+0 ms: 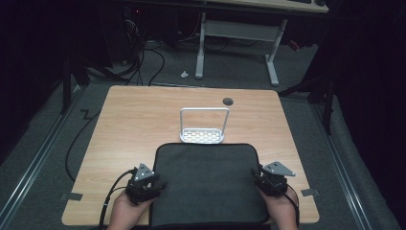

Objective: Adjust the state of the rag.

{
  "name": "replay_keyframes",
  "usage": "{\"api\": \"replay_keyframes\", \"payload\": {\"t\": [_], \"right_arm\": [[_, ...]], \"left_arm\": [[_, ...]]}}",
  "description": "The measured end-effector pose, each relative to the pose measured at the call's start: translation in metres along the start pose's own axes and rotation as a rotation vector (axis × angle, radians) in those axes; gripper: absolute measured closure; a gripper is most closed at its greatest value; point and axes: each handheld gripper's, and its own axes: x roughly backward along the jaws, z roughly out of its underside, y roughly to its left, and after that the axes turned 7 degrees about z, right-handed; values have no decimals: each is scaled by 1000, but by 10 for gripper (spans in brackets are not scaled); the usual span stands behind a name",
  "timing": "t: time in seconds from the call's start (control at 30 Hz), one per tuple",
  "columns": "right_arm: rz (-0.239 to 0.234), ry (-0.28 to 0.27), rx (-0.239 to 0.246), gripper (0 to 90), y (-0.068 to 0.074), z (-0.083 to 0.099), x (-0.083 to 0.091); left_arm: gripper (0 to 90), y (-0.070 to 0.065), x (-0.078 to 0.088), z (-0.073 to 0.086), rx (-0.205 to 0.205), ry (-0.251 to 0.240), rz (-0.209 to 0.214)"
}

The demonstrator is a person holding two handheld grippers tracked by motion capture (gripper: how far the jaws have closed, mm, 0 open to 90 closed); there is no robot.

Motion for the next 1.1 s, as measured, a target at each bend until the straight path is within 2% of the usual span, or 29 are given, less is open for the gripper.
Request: {"api": "replay_keyframes", "payload": {"t": [0.03, 0.13, 0.2, 0.3, 0.37, 0.4, 0.5, 0.57, 0.7, 0.77, 0.83, 0.9, 0.93, 0.97, 1.07, 1.1], "right_arm": [[0, 0, 0, 654, 0, 0, 0], [-55, 13, 19, 645, 19, 1, 1], [-77, 22, 15, 663, 27, 1, 0], [-87, 42, 28, 668, 33, 5, 0], [-91, 99, 69, 661, 39, 14, 0], [-81, 98, 82, 661, 40, 18, 2], [-68, 114, 73, 656, 34, 24, 11], [-60, 115, 50, 648, 26, 32, 19], [-62, 113, 25, 639, 19, 35, 19], [-61, 107, 27, 639, 19, 34, 17], [-61, 104, 27, 640, 18, 33, 15], [-60, 107, 21, 638, 18, 32, 14], [-57, 108, 20, 626, 18, 30, 14], [-57, 108, 20, 626, 18, 30, 14], [-66, 78, 28, 607, 23, 27, 18], [-78, 50, 44, 594, 29, 23, 20]], "left_arm": [[557, 0, 0, 0, 0, 0, 0], [557, 9, 6, 1, 16, -31, -23], [563, 13, 6, 2, 26, -33, -22], [568, 14, 3, 1, 21, -19, -9], [568, 13, -2, 0, 2, 1, -6], [568, 11, -4, -1, -4, 7, -3], [567, 1, -8, -1, -29, 21, 7], [566, -11, -10, 0, -68, 39, 12], [567, -15, -11, -1, -75, 50, 11], [586, -9, -12, -1, -55, 23, 17], [598, -8, -13, -2, -55, 20, 14], [583, -5, -15, -4, -39, 17, 19], [569, -3, -13, -7, -22, -6, 20], [566, -3, -13, -7, -22, -6, 20], [540, 7, -12, -15, -7, -46, -16], [528, 11, -12, -17, 2, -58, -24]]}}
